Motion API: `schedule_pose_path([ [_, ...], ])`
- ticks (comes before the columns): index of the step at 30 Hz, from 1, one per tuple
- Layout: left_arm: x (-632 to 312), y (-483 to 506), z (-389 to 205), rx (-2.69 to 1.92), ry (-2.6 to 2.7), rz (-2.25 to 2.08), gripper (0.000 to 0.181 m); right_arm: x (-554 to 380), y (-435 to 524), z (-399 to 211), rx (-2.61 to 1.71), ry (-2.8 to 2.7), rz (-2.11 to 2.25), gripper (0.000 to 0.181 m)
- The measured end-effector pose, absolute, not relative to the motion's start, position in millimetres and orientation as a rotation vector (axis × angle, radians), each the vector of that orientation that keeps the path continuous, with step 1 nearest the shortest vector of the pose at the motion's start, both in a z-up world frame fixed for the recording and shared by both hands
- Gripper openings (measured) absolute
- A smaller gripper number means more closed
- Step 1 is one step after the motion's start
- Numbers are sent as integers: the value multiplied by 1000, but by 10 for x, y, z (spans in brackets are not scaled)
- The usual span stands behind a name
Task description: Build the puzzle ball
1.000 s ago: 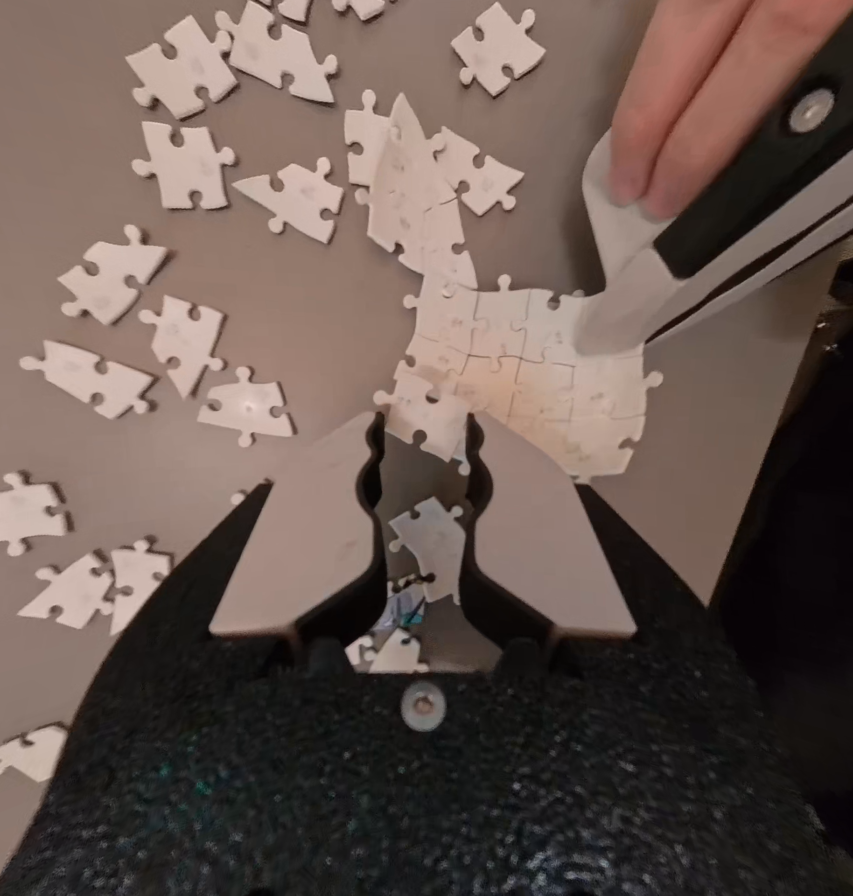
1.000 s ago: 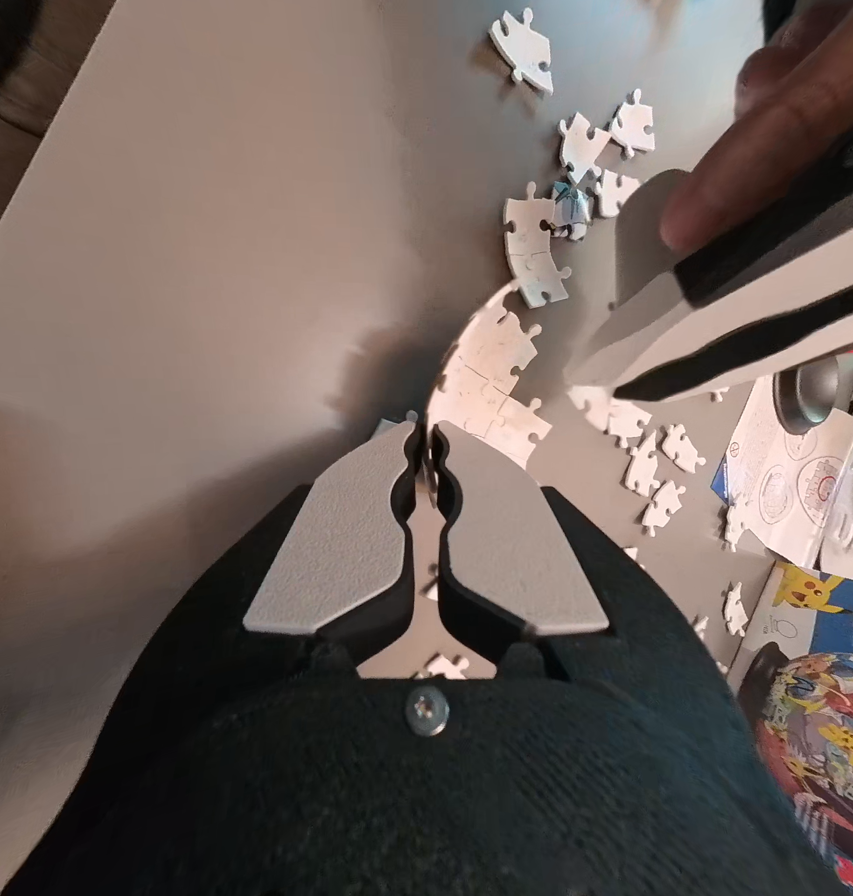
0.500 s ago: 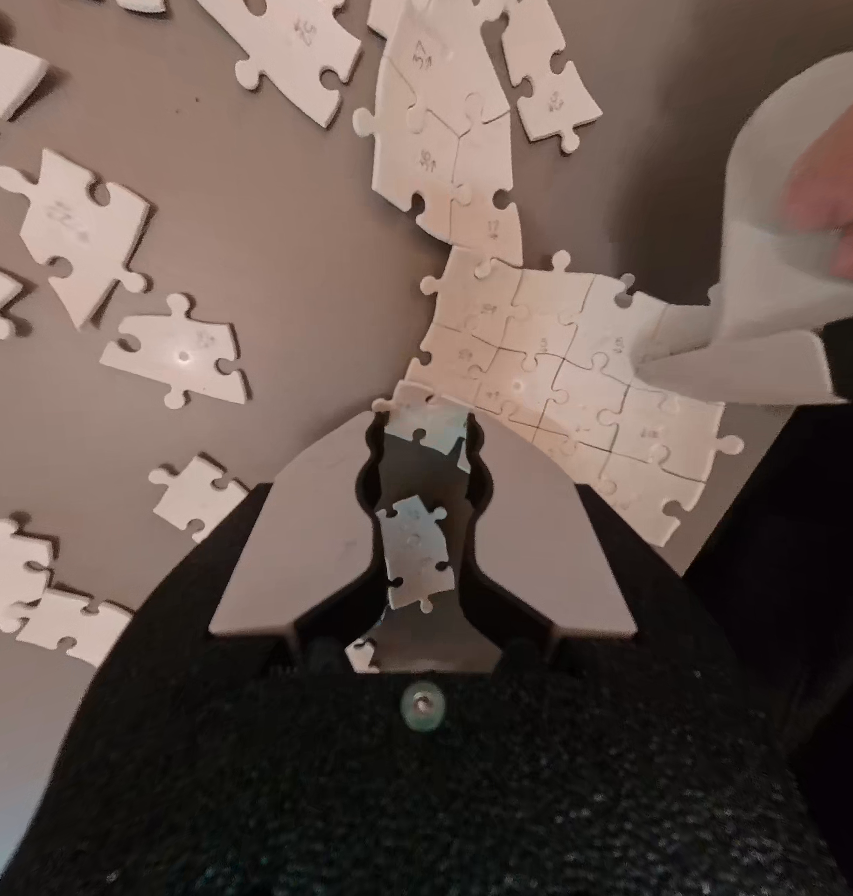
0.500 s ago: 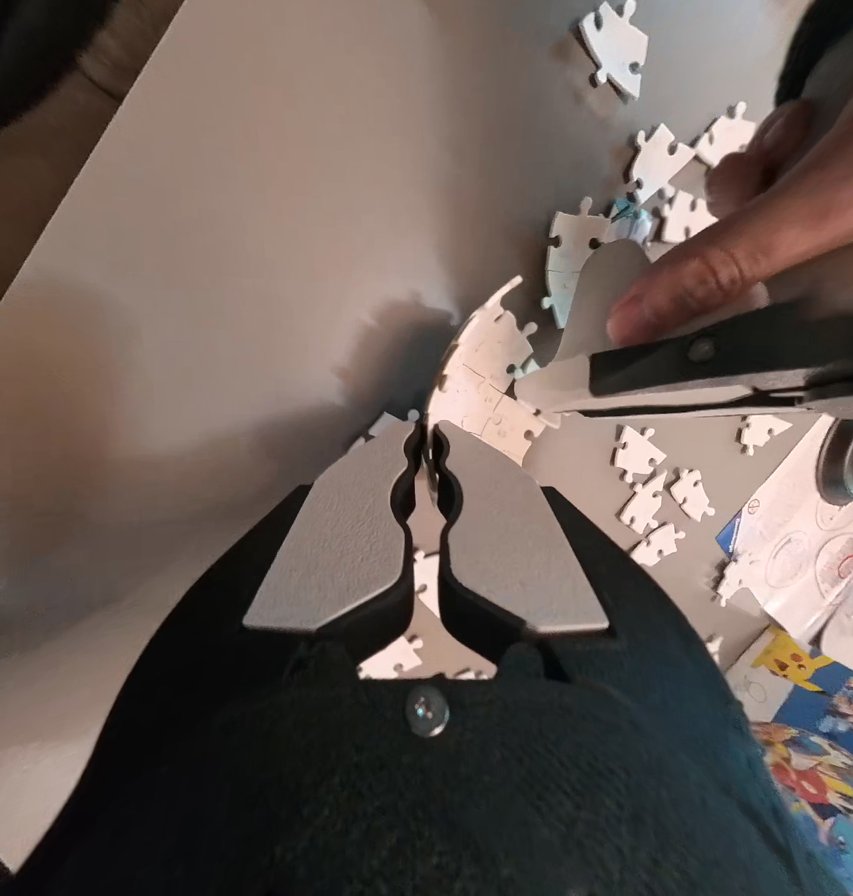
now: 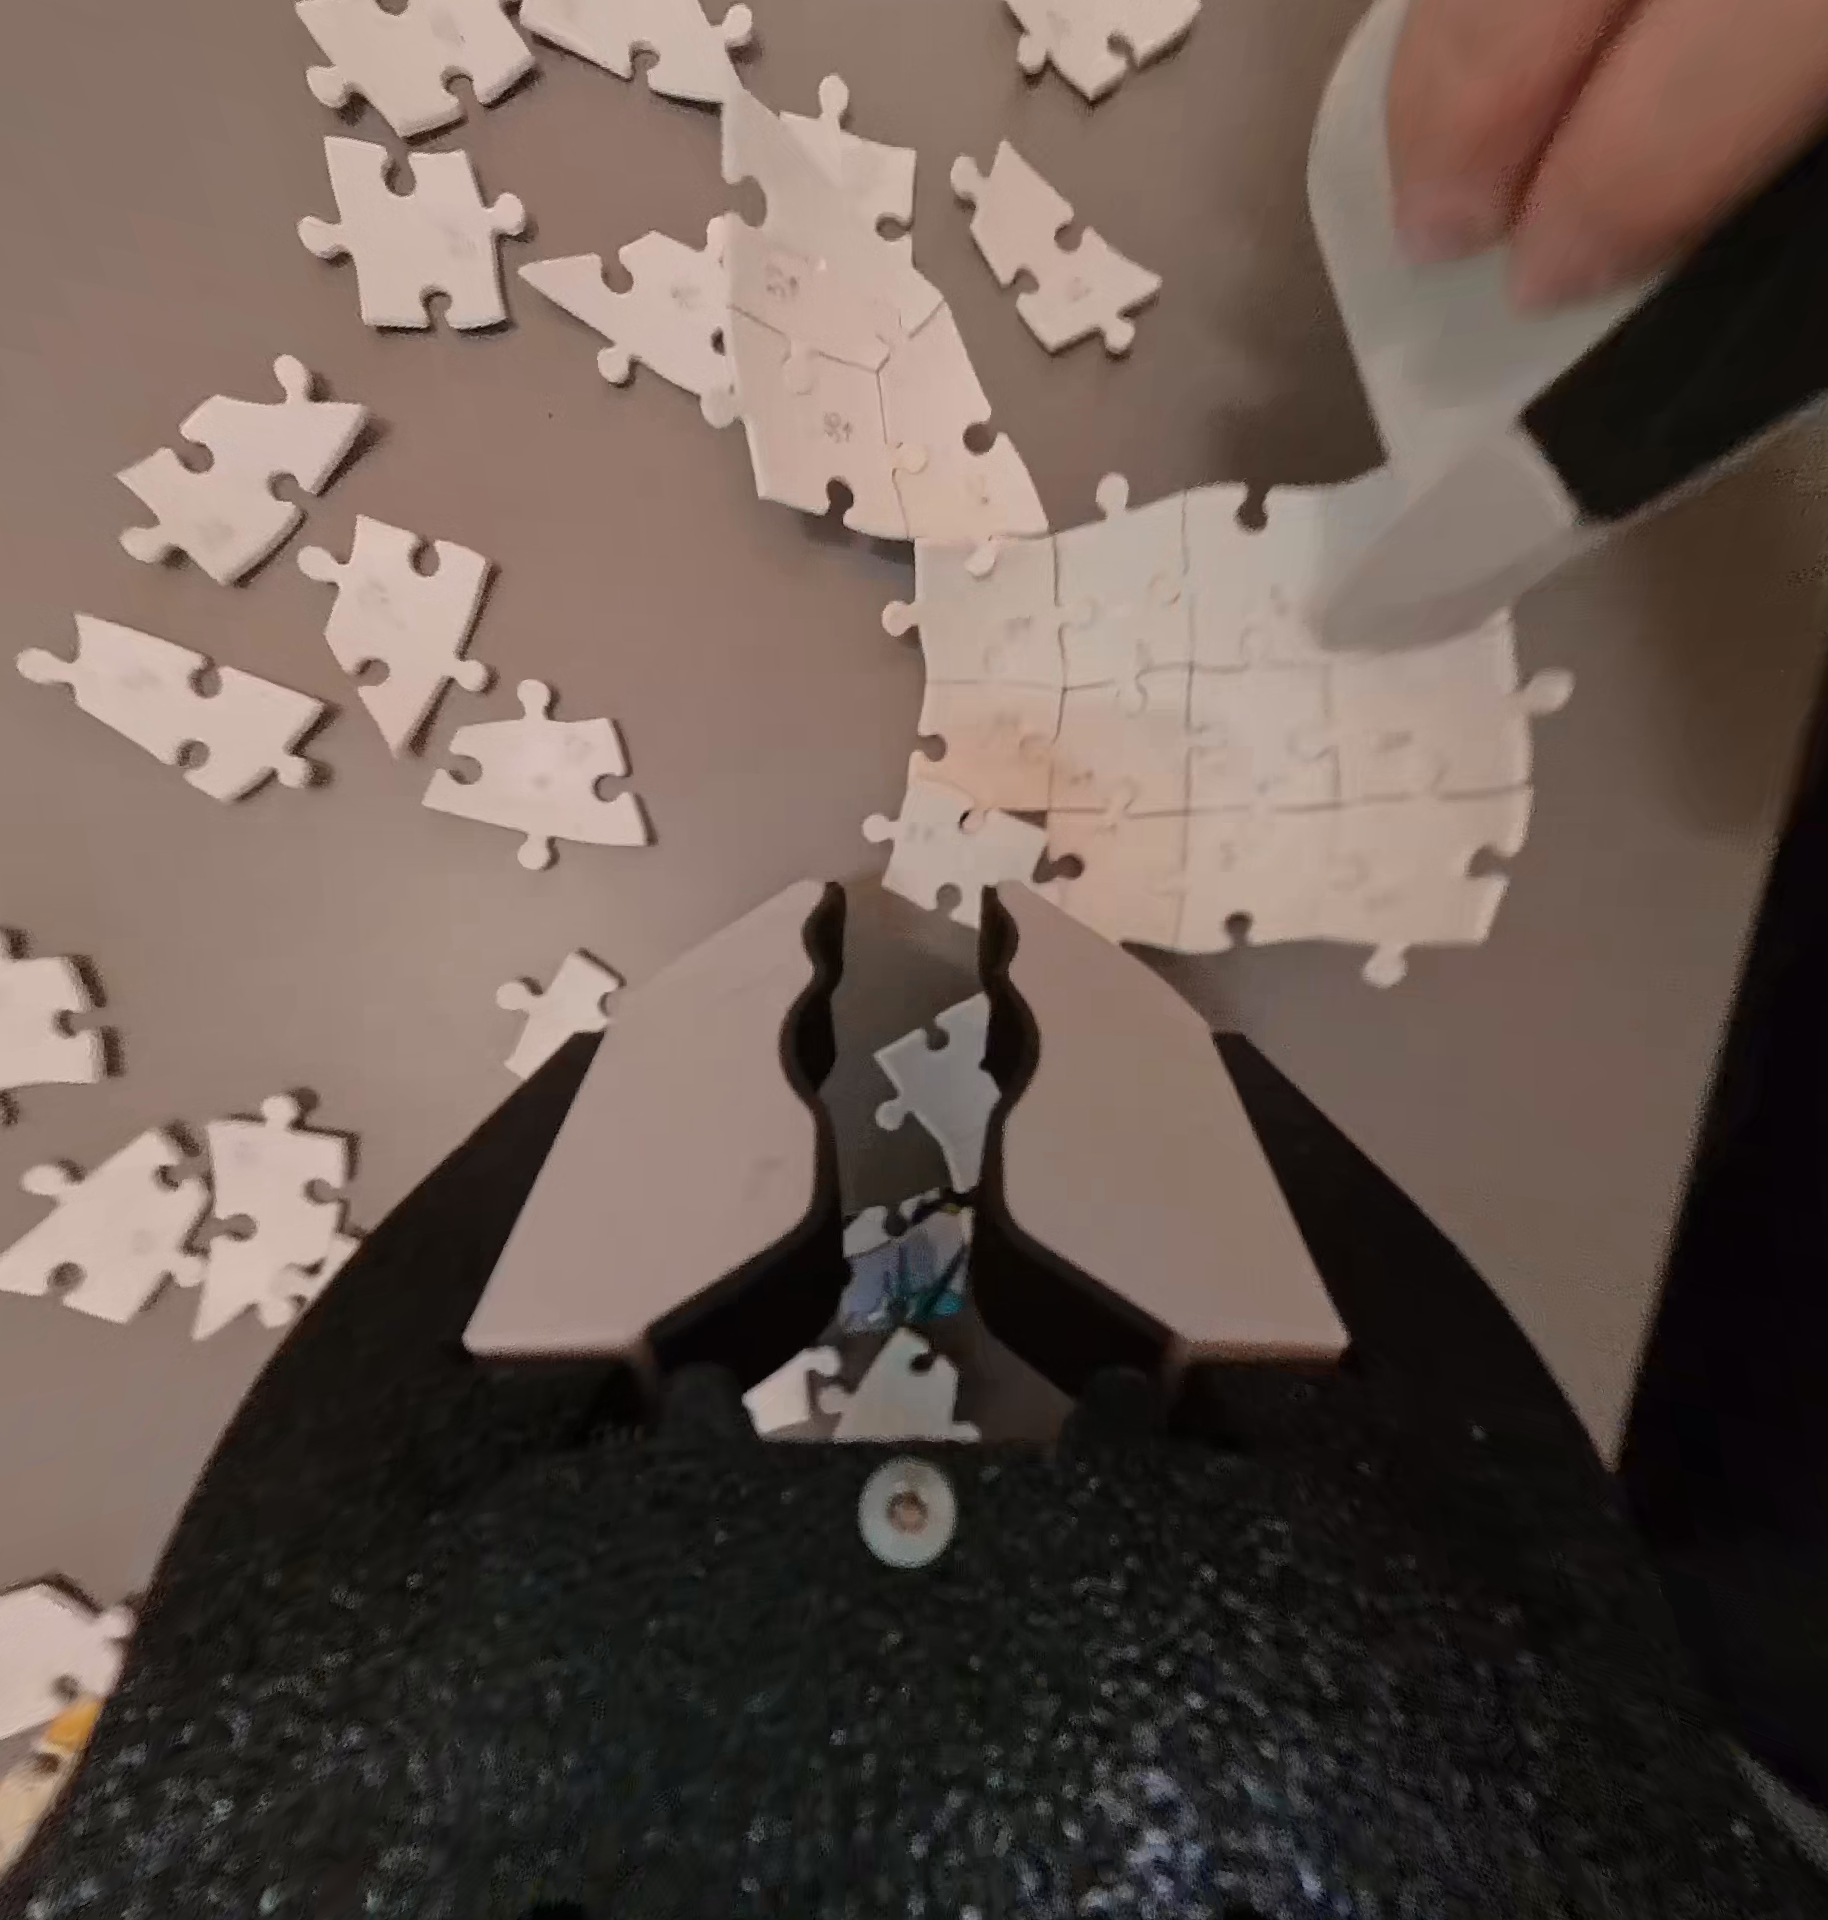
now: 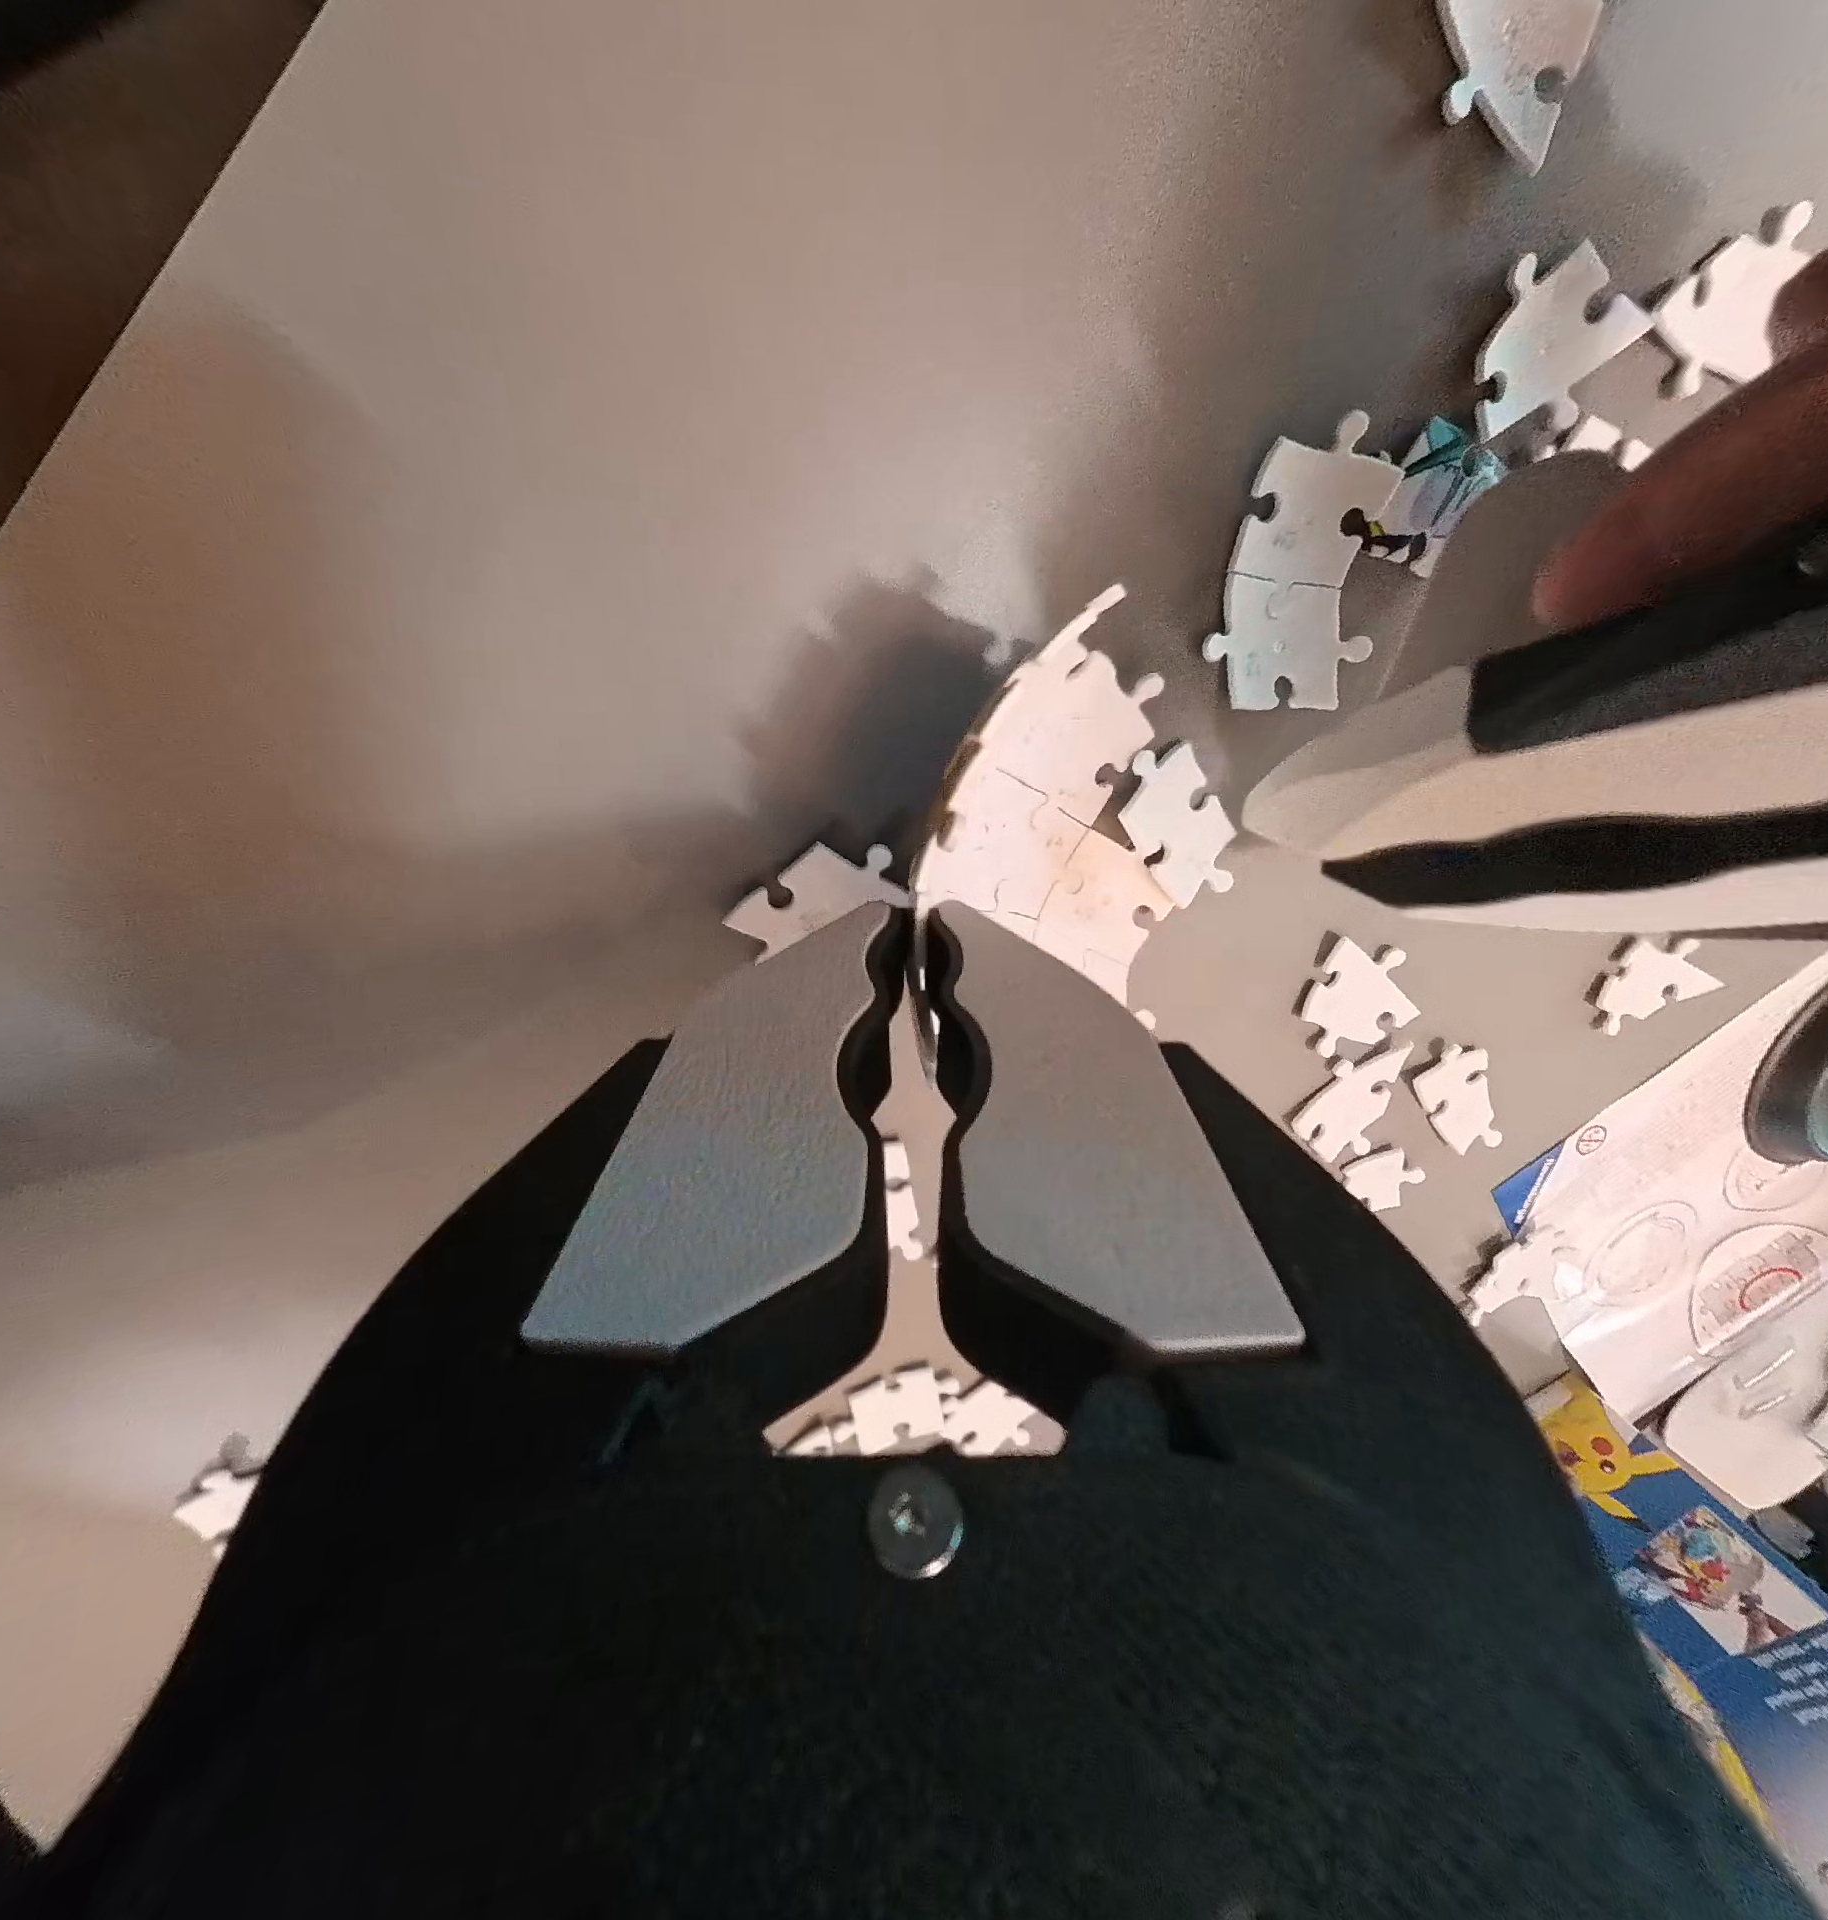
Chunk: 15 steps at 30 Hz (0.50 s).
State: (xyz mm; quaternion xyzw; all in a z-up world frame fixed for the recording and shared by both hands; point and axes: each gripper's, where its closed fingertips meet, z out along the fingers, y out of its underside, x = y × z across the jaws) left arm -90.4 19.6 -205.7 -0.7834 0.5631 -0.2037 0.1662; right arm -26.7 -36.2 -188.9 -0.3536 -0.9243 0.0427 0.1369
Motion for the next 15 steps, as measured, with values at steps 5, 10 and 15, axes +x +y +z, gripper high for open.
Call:
schedule_pose_path([
  [5,-915,180,-2194,-2198,1648,-570,16,-286,-357,-1889,-992,-2727,74,3],
  [10,-850,151,-2246,-2209,1615,-586,14,-297,-342,-1890,-968,-2747,20,3],
  [15,-874,143,-2261,-2261,1546,-530,10,-282,-321,-1875,-960,-2782,-27,3],
])
